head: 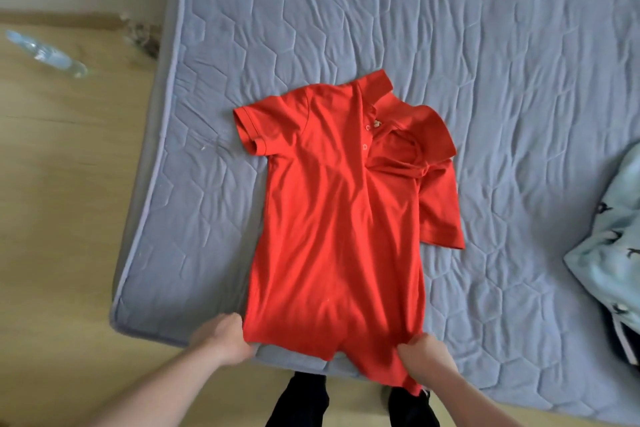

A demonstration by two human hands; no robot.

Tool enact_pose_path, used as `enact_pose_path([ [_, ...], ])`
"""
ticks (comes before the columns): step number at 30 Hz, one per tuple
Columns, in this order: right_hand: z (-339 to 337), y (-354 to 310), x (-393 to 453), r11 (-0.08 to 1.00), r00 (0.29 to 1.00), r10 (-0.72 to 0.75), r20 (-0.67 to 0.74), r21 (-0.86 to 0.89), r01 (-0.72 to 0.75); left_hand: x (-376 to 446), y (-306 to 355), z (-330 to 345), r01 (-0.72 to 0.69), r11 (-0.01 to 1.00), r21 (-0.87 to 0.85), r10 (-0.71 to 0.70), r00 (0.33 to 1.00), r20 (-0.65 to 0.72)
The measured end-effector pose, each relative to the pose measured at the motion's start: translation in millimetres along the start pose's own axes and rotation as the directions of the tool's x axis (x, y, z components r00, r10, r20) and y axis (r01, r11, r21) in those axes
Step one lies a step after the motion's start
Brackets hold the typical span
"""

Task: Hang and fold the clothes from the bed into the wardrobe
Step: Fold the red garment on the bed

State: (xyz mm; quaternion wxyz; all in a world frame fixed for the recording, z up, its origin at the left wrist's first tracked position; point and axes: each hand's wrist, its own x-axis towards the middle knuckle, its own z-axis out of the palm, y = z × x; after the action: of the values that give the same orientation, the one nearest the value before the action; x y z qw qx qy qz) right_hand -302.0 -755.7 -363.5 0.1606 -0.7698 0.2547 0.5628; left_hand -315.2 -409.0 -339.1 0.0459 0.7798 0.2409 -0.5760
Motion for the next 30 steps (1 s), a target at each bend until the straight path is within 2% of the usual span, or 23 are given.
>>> enact_pose_path([
  [1,-6,-6,2,1.000,0.999,-0.029,-0.026,-0.013,0.029,6,-2,-14,-0.006,1.000,0.014,0.006,1.000,0.021],
  [3,-23,-24,11,0.993,0.987,-0.111,-0.117,0.038,0.116,29,3,-49,-0.005,0.989,-0.145,0.005,1.000,0.002],
  [6,-55,-55,34,0.948,0.944,-0.182,-0.276,0.205,0.243,59,36,-115,-0.092,0.883,-0.460,-0.003,0.979,-0.203],
  [7,-66,-63,45,0.924,0.933,-0.158,-0.325,0.285,0.255,68,50,-137,-0.136,0.832,-0.539,-0.031,0.957,-0.289],
  [9,-90,-75,67,0.841,0.902,0.016,-0.431,0.495,0.221,82,77,-177,-0.220,0.669,-0.710,-0.111,0.915,-0.388],
  [11,-114,-79,85,0.703,0.850,0.254,-0.461,0.692,0.165,101,95,-206,-0.268,0.455,-0.849,-0.169,0.910,-0.378],
  [12,-125,-79,90,0.634,0.852,0.309,-0.422,0.759,0.146,108,102,-215,-0.264,0.373,-0.890,-0.182,0.919,-0.349],
  [14,-140,-81,93,0.579,0.889,0.292,-0.351,0.805,0.128,121,113,-229,-0.268,0.254,-0.929,-0.175,0.932,-0.317],
  [15,-148,-81,94,0.608,0.895,0.263,-0.361,0.782,0.137,124,118,-233,-0.282,0.222,-0.933,-0.174,0.930,-0.323],
  [17,-167,-77,93,0.681,0.869,0.253,-0.426,0.716,0.152,127,125,-241,-0.277,0.230,-0.933,-0.198,0.925,-0.324],
  [21,-209,-59,89,0.708,0.730,0.349,-0.587,0.676,0.205,131,125,-248,-0.298,0.310,-0.903,-0.226,0.899,-0.374],
  [24,-226,-46,85,0.722,0.754,0.302,-0.583,0.657,0.219,122,127,-256,-0.385,0.337,-0.859,-0.238,0.848,-0.474],
  [26,-225,-39,82,0.744,0.783,0.216,-0.583,0.618,0.255,109,130,-260,-0.495,0.430,-0.755,-0.246,0.741,-0.625],
  [28,-218,-34,76,0.789,0.790,0.135,-0.598,0.547,0.279,89,141,-257,-0.609,0.576,-0.546,-0.127,0.593,-0.795],
  [29,-212,-32,72,0.796,0.793,0.105,-0.600,0.529,0.295,76,149,-253,-0.676,0.590,-0.442,-0.041,0.522,-0.852],
  [30,-206,-29,70,0.796,0.801,0.085,-0.592,0.524,0.303,63,157,-248,-0.741,0.563,-0.364,0.041,0.466,-0.884],
])
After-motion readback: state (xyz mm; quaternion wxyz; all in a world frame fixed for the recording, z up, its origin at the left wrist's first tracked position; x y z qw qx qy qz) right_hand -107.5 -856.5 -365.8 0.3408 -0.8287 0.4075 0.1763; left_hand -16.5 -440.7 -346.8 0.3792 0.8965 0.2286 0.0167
